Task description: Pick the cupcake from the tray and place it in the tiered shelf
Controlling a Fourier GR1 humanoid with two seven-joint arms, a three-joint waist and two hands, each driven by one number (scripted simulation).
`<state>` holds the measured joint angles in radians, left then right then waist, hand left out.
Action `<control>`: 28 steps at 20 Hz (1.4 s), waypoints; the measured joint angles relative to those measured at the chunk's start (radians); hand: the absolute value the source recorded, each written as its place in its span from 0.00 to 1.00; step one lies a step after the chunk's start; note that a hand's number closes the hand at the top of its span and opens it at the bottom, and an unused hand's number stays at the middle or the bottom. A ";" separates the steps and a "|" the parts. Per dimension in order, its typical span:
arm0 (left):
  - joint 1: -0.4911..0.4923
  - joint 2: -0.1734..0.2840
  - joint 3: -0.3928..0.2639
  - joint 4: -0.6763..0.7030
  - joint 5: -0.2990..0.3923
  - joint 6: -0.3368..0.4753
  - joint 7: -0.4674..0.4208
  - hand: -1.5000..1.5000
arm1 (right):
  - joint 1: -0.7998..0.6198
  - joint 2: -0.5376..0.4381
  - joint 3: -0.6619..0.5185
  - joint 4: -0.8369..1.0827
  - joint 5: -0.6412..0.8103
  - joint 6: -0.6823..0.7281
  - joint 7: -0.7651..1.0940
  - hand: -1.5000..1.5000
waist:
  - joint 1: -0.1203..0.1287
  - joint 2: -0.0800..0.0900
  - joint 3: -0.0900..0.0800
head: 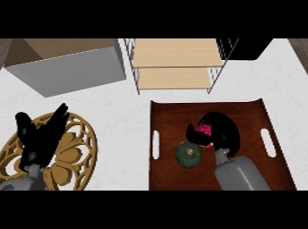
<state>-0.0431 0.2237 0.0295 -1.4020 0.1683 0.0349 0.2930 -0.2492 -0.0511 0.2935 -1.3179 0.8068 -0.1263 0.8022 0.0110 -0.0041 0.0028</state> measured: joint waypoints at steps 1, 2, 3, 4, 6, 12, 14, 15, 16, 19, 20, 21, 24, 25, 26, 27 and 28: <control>-0.009 -0.003 -0.006 0.002 -0.003 -0.001 0.004 0.50 | -0.024 0.010 0.047 0.005 -0.007 0.013 -0.006 1.00 | 0.009 0.001 0.000; -0.017 -0.005 -0.008 0.008 -0.005 0.000 0.004 0.50 | -0.046 0.017 0.095 0.005 -0.019 0.031 -0.024 1.00 | 0.018 0.003 0.000; -0.025 -0.007 -0.014 0.009 -0.008 -0.003 0.003 0.50 | -0.070 0.025 0.148 0.006 -0.036 0.046 -0.037 1.00 | 0.031 0.006 0.000; -0.030 -0.008 -0.018 0.011 -0.008 -0.009 0.001 0.50 | -0.105 0.030 0.192 0.010 -0.052 0.064 -0.043 1.00 | 0.042 0.007 0.000; -0.037 -0.012 -0.021 0.019 -0.009 -0.013 0.001 0.50 | -0.169 0.038 0.280 0.005 -0.095 0.059 -0.043 1.00 | 0.048 0.008 0.001; -0.035 0.003 0.001 0.028 0.000 -0.020 0.010 0.50 | -0.360 0.048 0.466 -0.134 -0.141 -0.046 0.101 1.00 | 0.029 0.000 0.002; -0.036 -0.002 0.005 0.036 0.001 -0.016 0.011 0.50 | -0.430 0.048 0.480 -0.197 -0.117 -0.045 0.167 1.00 | 0.017 -0.003 0.001; -0.031 -0.003 0.005 0.035 -0.001 -0.015 0.006 0.50 | -0.466 0.048 0.480 -0.229 -0.104 -0.040 0.202 1.00 | 0.012 -0.005 0.002; -0.029 -0.003 0.005 0.033 -0.004 -0.010 0.012 0.50 | -0.491 0.047 0.484 -0.265 -0.086 -0.039 0.230 1.00 | 0.008 -0.006 0.002; -0.022 -0.008 0.007 0.035 -0.010 -0.006 -0.001 0.50 | -0.580 0.043 0.455 -0.343 -0.054 -0.010 0.293 1.00 | -0.002 -0.009 0.003; -0.016 -0.010 0.008 0.032 -0.011 -0.007 -0.012 0.50 | -0.606 0.042 0.441 -0.357 -0.044 -0.002 0.307 1.00 | -0.003 -0.009 0.003; -0.012 -0.008 0.012 0.028 -0.008 -0.010 -0.012 0.50 | -0.632 0.041 0.418 -0.372 -0.042 0.013 0.320 1.00 | -0.005 -0.009 0.003; -0.009 -0.005 0.015 0.016 -0.008 -0.007 0.004 0.50 | -0.719 0.039 0.349 -0.395 -0.043 0.056 0.352 1.00 | -0.007 -0.008 0.001; -0.021 -0.006 0.018 0.026 -0.007 -0.005 0.008 0.50 | -0.747 0.039 0.316 -0.385 -0.045 0.069 0.352 1.00 | -0.009 -0.007 0.001; -0.023 -0.007 0.018 0.027 -0.008 -0.003 0.013 0.50 | -0.773 0.039 0.291 -0.381 -0.045 0.081 0.356 1.00 | -0.010 -0.007 0.001; -0.017 -0.008 0.018 0.021 -0.009 -0.003 0.009 0.50 | -0.800 0.039 0.256 -0.369 -0.048 0.093 0.356 1.00 | -0.009 -0.006 0.001; -0.009 -0.008 0.016 0.017 -0.012 -0.006 -0.003 0.50 | -0.828 0.040 0.222 -0.359 -0.049 0.104 0.357 1.00 | -0.008 -0.006 0.001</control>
<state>-0.0517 0.2153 0.0458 -1.3846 0.1560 0.0292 0.2896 -1.0773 -0.0115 0.5157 -1.6768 0.7582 -0.0227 1.1592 0.0027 -0.0104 0.0036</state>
